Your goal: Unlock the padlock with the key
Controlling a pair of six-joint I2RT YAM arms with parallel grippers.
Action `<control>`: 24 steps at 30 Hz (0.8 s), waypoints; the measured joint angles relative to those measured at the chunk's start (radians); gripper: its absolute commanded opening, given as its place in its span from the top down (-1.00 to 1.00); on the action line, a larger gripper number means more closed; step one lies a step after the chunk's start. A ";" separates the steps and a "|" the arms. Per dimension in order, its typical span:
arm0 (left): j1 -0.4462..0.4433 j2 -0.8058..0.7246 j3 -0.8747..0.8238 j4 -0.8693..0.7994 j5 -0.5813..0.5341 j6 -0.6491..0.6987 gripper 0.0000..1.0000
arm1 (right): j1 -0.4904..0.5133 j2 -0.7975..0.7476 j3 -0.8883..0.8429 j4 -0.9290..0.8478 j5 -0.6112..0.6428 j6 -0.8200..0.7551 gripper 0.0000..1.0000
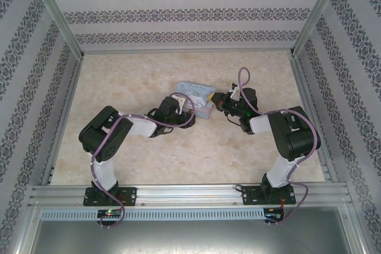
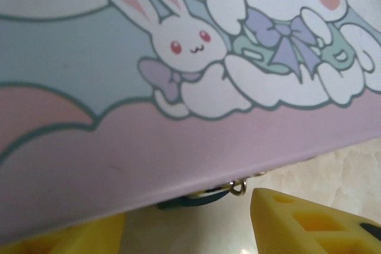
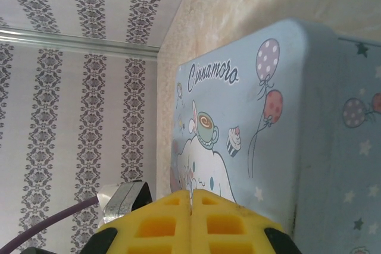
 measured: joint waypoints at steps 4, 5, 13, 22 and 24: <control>0.000 0.026 0.015 0.033 0.002 0.000 -0.10 | -0.007 0.011 0.002 0.000 -0.004 0.001 1.00; -0.001 0.032 0.018 0.043 0.005 0.000 -0.09 | -0.007 0.011 0.002 0.000 -0.004 0.001 1.00; -0.009 0.068 0.039 0.096 0.062 -0.015 -0.04 | -0.008 0.018 0.003 0.005 -0.008 0.001 1.00; -0.026 0.100 0.072 0.117 0.102 -0.031 -0.04 | -0.021 0.025 0.003 0.007 -0.013 0.001 1.00; -0.026 0.104 0.074 0.126 0.103 -0.039 -0.05 | -0.021 0.027 0.003 0.007 -0.014 0.001 1.00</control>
